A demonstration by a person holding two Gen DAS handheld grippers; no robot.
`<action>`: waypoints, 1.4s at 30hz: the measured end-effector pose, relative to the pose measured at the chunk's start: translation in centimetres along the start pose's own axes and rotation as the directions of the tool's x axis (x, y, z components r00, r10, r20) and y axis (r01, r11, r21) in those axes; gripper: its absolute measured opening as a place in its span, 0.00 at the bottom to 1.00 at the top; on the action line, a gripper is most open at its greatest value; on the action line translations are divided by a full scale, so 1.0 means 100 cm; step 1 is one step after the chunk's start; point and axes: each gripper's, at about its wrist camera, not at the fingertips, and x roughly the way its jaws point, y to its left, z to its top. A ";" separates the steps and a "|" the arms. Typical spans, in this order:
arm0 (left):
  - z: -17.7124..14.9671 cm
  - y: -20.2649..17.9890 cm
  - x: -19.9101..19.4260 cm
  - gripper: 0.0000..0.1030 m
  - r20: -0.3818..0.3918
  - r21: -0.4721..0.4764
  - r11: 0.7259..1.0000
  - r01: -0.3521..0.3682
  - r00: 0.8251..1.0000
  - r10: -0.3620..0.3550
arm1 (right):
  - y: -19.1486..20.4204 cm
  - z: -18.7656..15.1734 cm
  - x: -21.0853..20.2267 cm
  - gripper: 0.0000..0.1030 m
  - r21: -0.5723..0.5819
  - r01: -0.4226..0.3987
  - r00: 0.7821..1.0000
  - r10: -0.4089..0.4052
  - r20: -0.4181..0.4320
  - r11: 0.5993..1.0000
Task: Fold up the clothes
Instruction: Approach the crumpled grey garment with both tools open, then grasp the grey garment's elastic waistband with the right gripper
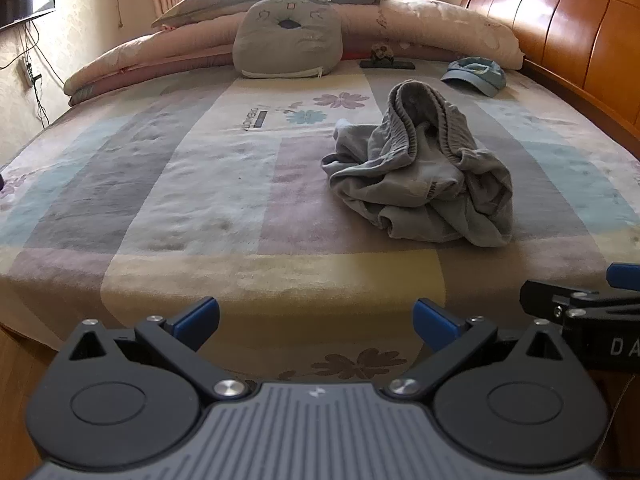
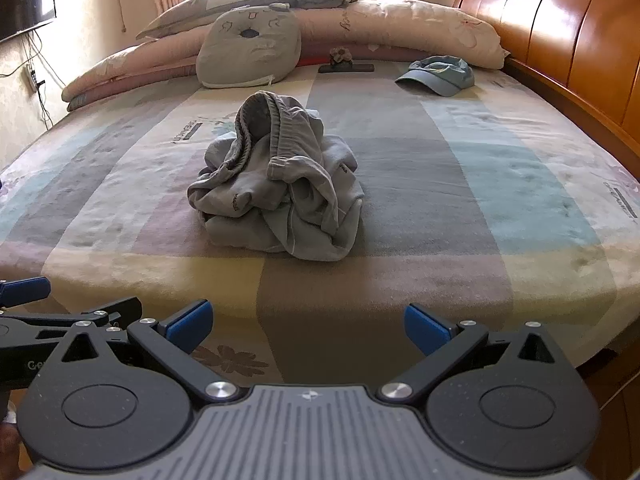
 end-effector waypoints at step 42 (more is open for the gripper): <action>0.114 -0.011 0.122 0.99 -0.181 0.086 0.994 0.067 0.982 -0.051 | -0.043 0.100 0.111 1.00 -0.040 0.016 0.983 -0.023 -0.184 0.999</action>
